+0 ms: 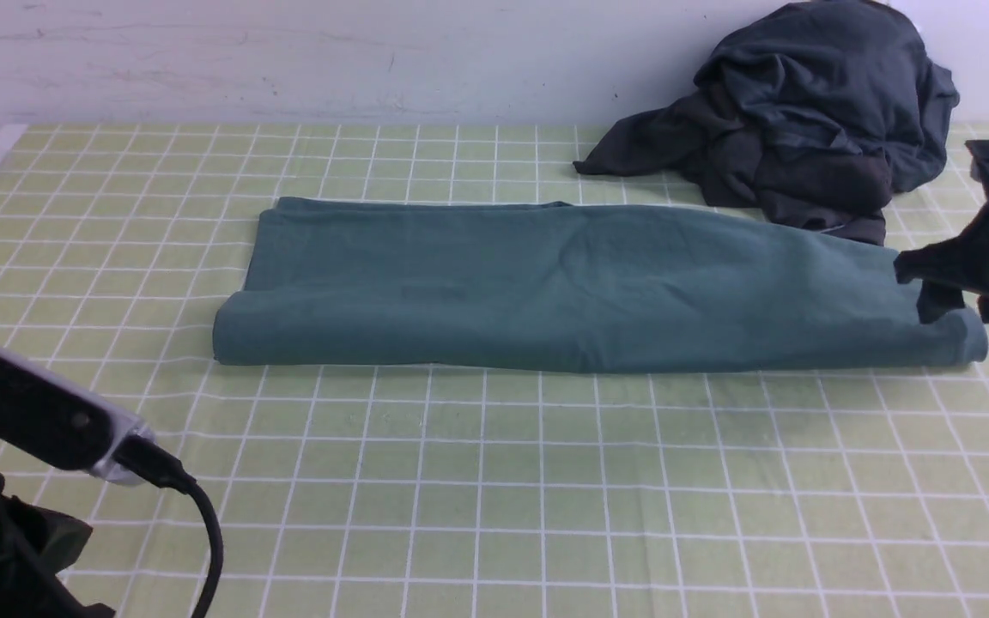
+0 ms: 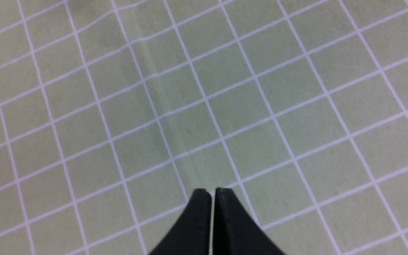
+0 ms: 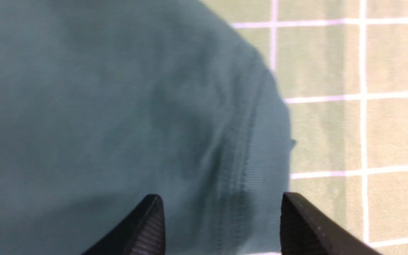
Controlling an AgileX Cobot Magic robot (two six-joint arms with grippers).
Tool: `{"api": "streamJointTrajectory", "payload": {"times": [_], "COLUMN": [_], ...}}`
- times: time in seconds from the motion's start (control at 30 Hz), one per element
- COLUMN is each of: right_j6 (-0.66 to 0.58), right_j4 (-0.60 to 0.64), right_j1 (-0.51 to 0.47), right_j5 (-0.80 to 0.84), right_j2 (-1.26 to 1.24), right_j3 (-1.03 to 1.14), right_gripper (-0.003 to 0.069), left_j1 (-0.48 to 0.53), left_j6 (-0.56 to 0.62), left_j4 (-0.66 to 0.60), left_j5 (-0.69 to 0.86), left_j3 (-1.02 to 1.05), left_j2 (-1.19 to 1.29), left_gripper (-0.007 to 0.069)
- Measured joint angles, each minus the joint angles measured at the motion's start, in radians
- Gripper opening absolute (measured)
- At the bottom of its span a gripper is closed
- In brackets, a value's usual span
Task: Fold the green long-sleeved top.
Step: Use the right arm to clamp the right edge of the fabric, then use the right arm to drag the right edge of the fabric to the left and folds it over the left edge
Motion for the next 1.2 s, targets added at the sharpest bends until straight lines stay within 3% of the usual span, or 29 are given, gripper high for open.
{"api": "streamJointTrajectory", "payload": {"times": [0.2,0.33,0.43,0.5,0.53,0.63,0.77,0.87,0.9,1.0,1.2], "right_j6": [0.091,0.089,0.060,0.012,0.007,-0.068,-0.101,-0.108,-0.107,-0.085,-0.056], "right_j4": [0.033,0.054,0.071,0.079,0.085,0.098,0.047,-0.076,-0.176,-0.275,-0.265], "right_j1": [-0.042,-0.042,-0.042,-0.042,-0.042,-0.042,-0.042,-0.042,-0.042,-0.042,-0.010], "right_j5": [-0.007,-0.024,-0.026,-0.029,-0.030,-0.024,0.000,0.015,0.018,0.018,-0.097], "right_j2": [0.080,0.097,0.099,0.097,0.097,0.073,0.011,-0.073,-0.121,-0.198,-0.344], "right_j3": [-0.002,-0.012,-0.017,-0.017,-0.017,-0.010,-0.002,-0.002,-0.002,-0.001,-0.001], "right_gripper": [0.0410,0.0404,0.0356,0.0251,0.0251,0.0055,0.0035,0.0035,0.0035,0.0035,0.0035], "left_j1": [0.000,0.000,0.000,0.000,0.000,0.000,0.000,0.000,0.000,0.000,0.000], "left_j6": [-0.001,-0.001,-0.002,-0.002,-0.002,-0.002,-0.002,-0.002,-0.002,-0.002,-0.002], "left_j4": [0.000,-0.001,-0.001,-0.001,-0.001,-0.001,-0.002,-0.004,-0.004,-0.023,-0.090], "left_j5": [-0.128,-0.145,-0.148,-0.152,-0.153,-0.152,-0.139,-0.115,-0.111,-0.112,-0.144], "left_j3": [0.029,0.029,0.030,0.030,0.030,0.030,0.030,0.030,0.031,0.031,0.031], "left_j2": [0.026,0.028,0.028,0.029,0.029,0.029,0.029,0.029,0.029,0.029,0.029], "left_gripper": [0.0000,0.0000,0.0000,0.0000,0.0000,0.0000,0.0000,0.0000,0.0000,0.0000,0.0000]}}
